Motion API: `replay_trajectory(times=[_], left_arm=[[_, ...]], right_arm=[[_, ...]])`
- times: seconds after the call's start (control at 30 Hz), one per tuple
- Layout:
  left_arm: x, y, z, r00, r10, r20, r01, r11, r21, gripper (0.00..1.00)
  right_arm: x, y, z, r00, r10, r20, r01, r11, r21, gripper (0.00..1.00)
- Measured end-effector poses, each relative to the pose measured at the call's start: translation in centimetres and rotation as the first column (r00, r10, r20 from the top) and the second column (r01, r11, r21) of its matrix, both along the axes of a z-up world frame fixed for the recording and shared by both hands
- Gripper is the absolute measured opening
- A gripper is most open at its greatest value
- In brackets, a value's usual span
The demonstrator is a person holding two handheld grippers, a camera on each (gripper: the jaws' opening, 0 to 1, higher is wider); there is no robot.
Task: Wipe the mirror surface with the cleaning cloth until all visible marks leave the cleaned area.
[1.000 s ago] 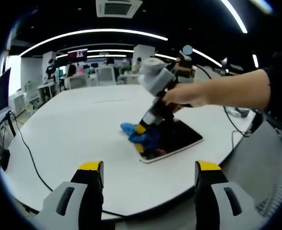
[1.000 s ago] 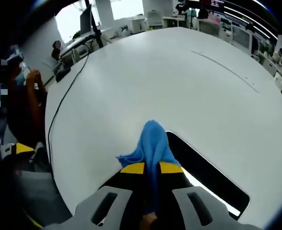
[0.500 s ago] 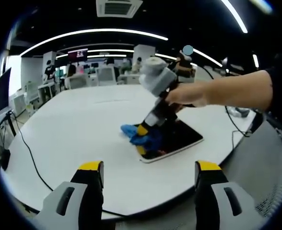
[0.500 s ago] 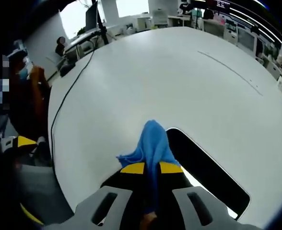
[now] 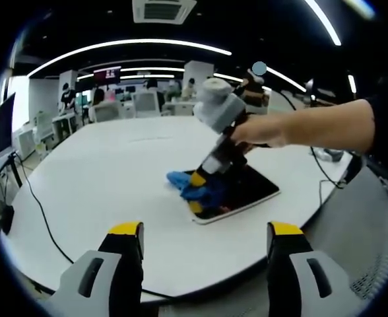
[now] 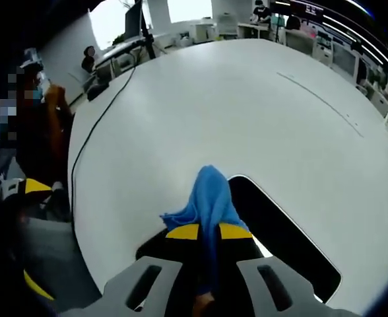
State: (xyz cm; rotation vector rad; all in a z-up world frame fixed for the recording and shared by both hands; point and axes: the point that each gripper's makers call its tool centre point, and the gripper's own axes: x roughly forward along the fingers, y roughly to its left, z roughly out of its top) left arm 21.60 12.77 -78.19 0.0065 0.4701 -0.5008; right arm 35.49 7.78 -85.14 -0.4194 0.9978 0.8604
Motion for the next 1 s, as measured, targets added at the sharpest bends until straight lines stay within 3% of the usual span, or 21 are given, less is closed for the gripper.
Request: replay_trajectory(times=[1.0], left_arm=[[-0.1, -0.2, 0.0, 1.000, -0.011, -0.001, 0.010, 1.000, -0.009, 0.74]], right_arm=[[-0.7, -2.6, 0.2, 0.998, -0.056, -0.004, 0.056, 0.997, 0.048, 0.04]])
